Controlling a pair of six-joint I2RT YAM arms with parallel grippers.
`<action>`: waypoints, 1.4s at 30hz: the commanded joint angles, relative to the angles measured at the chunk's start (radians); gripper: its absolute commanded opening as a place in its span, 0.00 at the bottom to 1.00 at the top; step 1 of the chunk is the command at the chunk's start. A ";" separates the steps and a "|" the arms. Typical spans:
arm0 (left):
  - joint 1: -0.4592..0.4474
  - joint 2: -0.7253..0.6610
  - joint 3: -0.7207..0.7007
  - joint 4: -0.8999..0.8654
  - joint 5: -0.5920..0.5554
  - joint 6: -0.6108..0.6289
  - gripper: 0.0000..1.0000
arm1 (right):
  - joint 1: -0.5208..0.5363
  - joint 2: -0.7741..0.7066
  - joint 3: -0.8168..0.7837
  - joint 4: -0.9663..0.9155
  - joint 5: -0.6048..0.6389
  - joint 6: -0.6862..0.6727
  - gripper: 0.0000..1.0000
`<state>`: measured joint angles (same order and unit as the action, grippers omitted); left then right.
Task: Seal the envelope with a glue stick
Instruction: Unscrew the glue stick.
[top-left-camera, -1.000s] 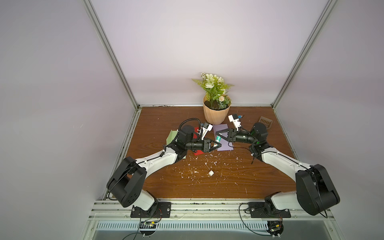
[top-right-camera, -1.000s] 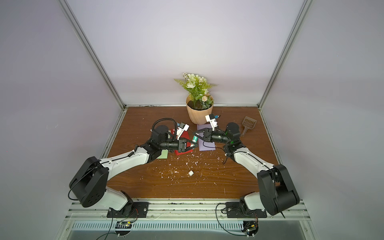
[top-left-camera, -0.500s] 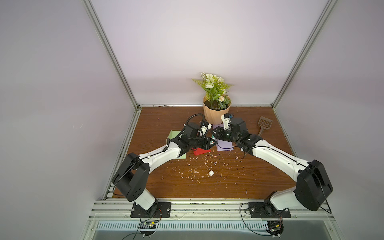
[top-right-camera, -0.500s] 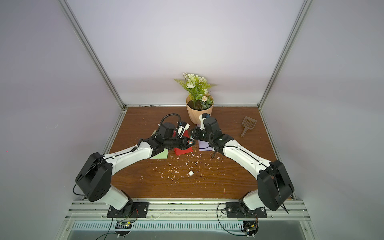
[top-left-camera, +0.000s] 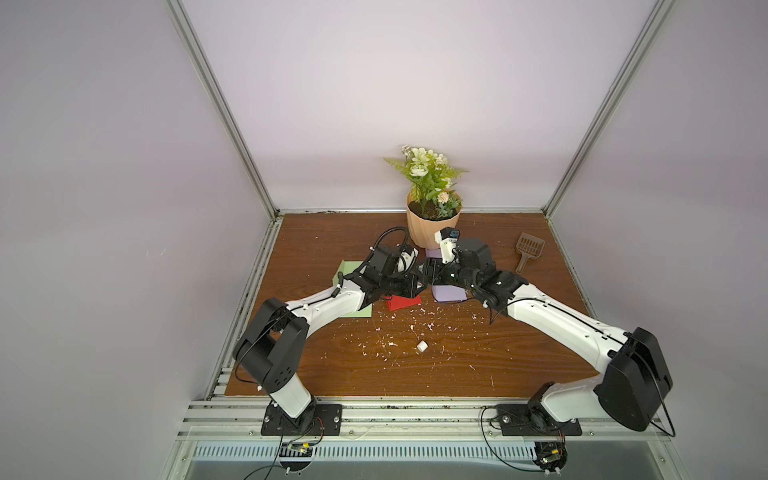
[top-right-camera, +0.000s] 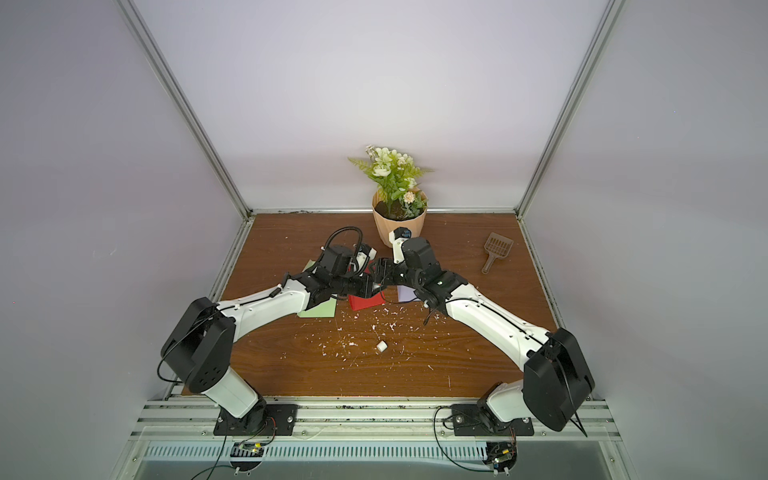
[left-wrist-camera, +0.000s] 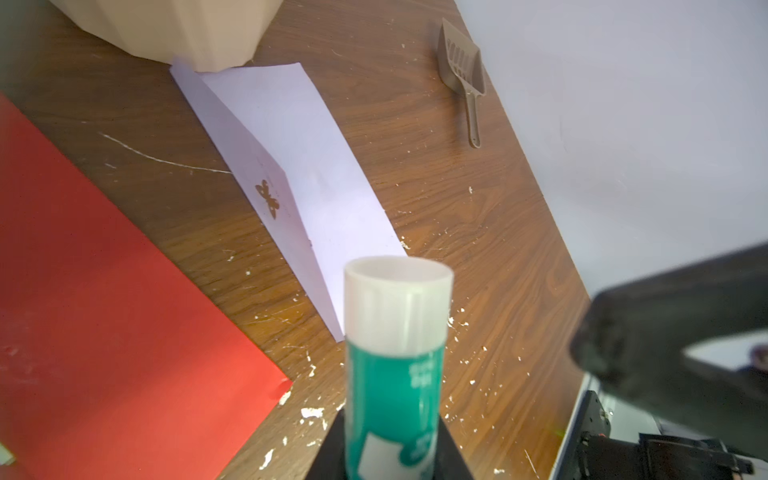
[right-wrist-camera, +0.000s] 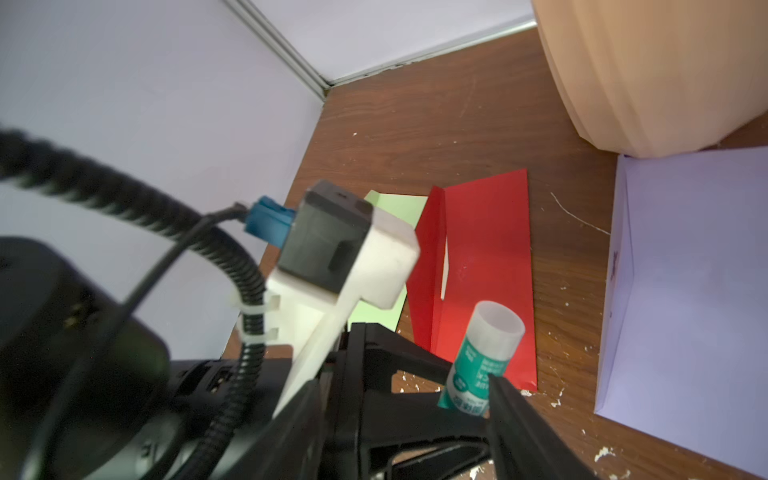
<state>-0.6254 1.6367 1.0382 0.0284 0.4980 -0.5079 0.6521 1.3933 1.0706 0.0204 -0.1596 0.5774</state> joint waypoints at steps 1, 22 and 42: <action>0.003 -0.039 0.001 0.036 0.119 0.002 0.01 | -0.078 -0.045 -0.038 0.104 -0.264 0.018 0.72; 0.027 -0.173 -0.187 0.510 0.457 -0.277 0.01 | -0.233 -0.070 -0.321 0.939 -0.785 0.540 0.68; 0.032 -0.188 -0.218 0.534 0.466 -0.276 0.01 | -0.250 -0.022 -0.308 1.003 -0.812 0.599 0.31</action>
<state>-0.6060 1.4631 0.8326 0.5411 0.9493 -0.7780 0.4019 1.3758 0.7322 0.9463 -0.9478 1.1648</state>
